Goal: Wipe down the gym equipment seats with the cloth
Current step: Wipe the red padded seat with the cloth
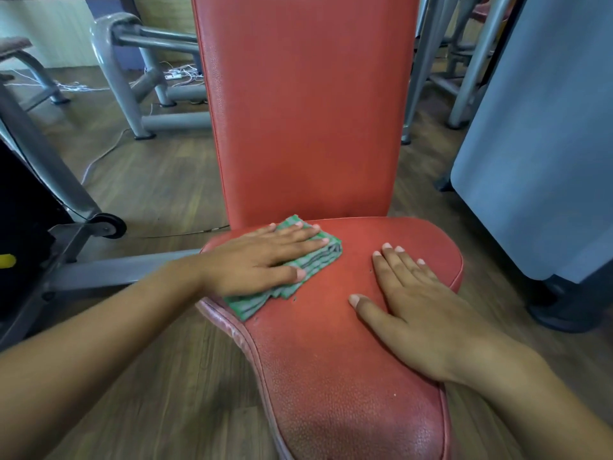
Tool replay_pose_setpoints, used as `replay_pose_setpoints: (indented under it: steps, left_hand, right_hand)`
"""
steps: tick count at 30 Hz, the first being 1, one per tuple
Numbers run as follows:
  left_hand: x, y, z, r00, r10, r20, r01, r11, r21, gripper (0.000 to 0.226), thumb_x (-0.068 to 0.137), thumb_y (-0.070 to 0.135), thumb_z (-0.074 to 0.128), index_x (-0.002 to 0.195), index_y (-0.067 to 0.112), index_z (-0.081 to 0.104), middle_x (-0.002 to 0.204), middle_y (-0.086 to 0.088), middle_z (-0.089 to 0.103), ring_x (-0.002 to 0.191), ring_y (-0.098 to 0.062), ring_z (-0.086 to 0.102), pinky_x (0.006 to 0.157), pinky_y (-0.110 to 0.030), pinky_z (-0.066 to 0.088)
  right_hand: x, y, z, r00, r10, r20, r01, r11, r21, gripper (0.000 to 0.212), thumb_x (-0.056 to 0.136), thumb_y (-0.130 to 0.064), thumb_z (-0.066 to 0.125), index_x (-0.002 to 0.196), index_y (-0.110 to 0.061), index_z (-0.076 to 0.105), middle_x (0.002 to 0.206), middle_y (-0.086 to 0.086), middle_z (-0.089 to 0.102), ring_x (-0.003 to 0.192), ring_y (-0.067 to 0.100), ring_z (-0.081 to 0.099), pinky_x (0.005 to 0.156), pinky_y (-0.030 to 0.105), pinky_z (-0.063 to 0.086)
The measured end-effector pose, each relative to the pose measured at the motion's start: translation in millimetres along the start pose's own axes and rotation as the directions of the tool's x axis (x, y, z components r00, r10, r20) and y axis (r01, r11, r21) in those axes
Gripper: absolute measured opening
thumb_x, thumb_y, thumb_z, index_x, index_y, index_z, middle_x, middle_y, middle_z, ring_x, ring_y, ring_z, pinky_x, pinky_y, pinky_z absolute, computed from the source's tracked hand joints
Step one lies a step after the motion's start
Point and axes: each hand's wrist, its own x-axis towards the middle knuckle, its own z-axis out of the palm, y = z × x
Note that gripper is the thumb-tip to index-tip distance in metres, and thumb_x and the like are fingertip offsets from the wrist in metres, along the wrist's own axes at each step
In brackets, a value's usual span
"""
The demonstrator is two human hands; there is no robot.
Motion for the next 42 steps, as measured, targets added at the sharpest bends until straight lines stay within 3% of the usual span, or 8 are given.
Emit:
replay_pose_setpoints:
  steps: [3, 6, 11, 14, 17, 22, 37, 42]
  left_hand:
    - [21.0, 17.3, 8.1, 0.979, -0.179, -0.101, 0.184, 0.982, 0.042, 0.058, 0.097, 0.055, 0.022, 0.149, 0.042, 0.000, 0.159, 0.013, -0.005, 0.145, -0.004, -0.008, 0.119, -0.035, -0.003]
    - [26.2, 41.1, 17.2, 0.987, -0.112, -0.112, 0.106, 0.993, -0.054, 0.054, 0.100, 0.049, 0.026, 0.150, 0.040, 0.006, 0.159, 0.013, -0.004, 0.144, -0.002, -0.010, 0.119, -0.033, -0.007]
    - [-8.0, 33.0, -0.4, 0.945, -0.188, -0.269, -0.001, 0.818, -0.575, 0.047, 0.089, 0.050, 0.036, 0.135, 0.043, 0.047, 0.144, 0.022, 0.042, 0.132, 0.011, 0.031, 0.114, -0.018, 0.020]
    - [-18.0, 10.5, -1.1, 0.858, -0.286, -0.426, 0.096, 0.905, -0.414, 0.055, 0.088, 0.042, 0.033, 0.139, 0.025, 0.047, 0.143, 0.009, 0.046, 0.130, 0.004, 0.037, 0.110, -0.012, 0.020]
    - [-19.2, -7.5, 11.8, 0.867, -0.375, -0.329, 0.266, 0.905, -0.331, 0.068, 0.084, 0.043, 0.026, 0.146, 0.016, 0.036, 0.154, -0.002, 0.031, 0.143, -0.011, 0.021, 0.108, -0.012, 0.005]
    - [-15.5, -16.7, 16.8, 0.846, -0.441, -0.300, 0.288, 0.851, -0.438, 0.068, 0.078, 0.039, 0.029, 0.142, 0.018, 0.043, 0.153, -0.002, 0.032, 0.143, -0.011, 0.021, 0.115, -0.021, 0.006]
    - [-14.0, -8.3, 17.1, 0.897, -0.381, -0.224, 0.374, 0.924, -0.074, 0.104, 0.062, 0.081, 0.003, 0.152, 0.031, 0.015, 0.159, 0.008, 0.010, 0.146, -0.008, 0.004, 0.118, -0.029, 0.001]
    - [-12.8, -12.1, 18.5, 0.900, -0.377, -0.219, 0.369, 0.926, -0.080, 0.098, 0.063, 0.073, -0.001, 0.151, 0.032, 0.011, 0.160, 0.009, 0.007, 0.146, -0.007, 0.001, 0.117, -0.028, -0.001]
  right_hand:
    - [-0.5, -1.0, -1.1, 1.000, 0.006, 0.005, -0.006, 1.000, -0.010, 0.077, 0.094, -0.061, 0.015, 0.152, -0.018, -0.012, 0.158, -0.001, -0.021, 0.142, 0.006, -0.022, 0.111, 0.022, -0.017]
    - [-0.8, -1.3, -1.0, 1.000, 0.008, 0.014, -0.008, 1.000, -0.007, 0.077, 0.094, -0.060, 0.015, 0.152, -0.018, -0.013, 0.158, -0.002, -0.022, 0.142, 0.005, -0.022, 0.111, 0.022, -0.017]
    - [0.0, 1.8, -2.3, 0.999, -0.001, 0.038, -0.001, 0.999, 0.054, 0.079, 0.093, -0.062, 0.015, 0.151, -0.018, -0.015, 0.157, -0.003, -0.023, 0.141, 0.004, -0.022, 0.112, 0.021, -0.015]
    - [0.3, -6.6, -13.5, 0.999, 0.022, -0.042, -0.015, 0.986, 0.166, 0.077, 0.096, -0.058, 0.019, 0.152, -0.016, -0.014, 0.159, -0.001, -0.019, 0.144, 0.006, -0.017, 0.112, 0.019, -0.011]
    - [14.0, -31.9, -19.7, 0.988, -0.048, -0.149, 0.065, 0.991, 0.117, 0.074, 0.099, -0.051, 0.022, 0.152, -0.012, -0.013, 0.160, 0.006, -0.017, 0.146, 0.013, -0.014, 0.117, 0.025, -0.008]
    - [62.7, -86.7, -8.4, 0.990, -0.128, -0.060, 0.133, 0.986, 0.103, 0.073, 0.100, -0.046, 0.025, 0.152, -0.004, -0.006, 0.160, 0.016, -0.008, 0.148, 0.025, -0.005, 0.120, 0.036, 0.000]
    - [91.3, -17.5, -10.4, 0.999, -0.001, -0.039, -0.004, 0.991, -0.131, 0.090, 0.090, -0.070, 0.024, 0.154, -0.011, -0.001, 0.161, 0.007, -0.009, 0.148, 0.018, -0.010, 0.120, 0.037, -0.005]
    - [82.0, -25.0, -7.5, 0.960, -0.280, 0.031, 0.282, 0.953, -0.116, 0.086, 0.091, -0.068, 0.028, 0.154, -0.017, -0.002, 0.160, 0.000, -0.013, 0.146, 0.011, -0.014, 0.119, 0.032, -0.008]
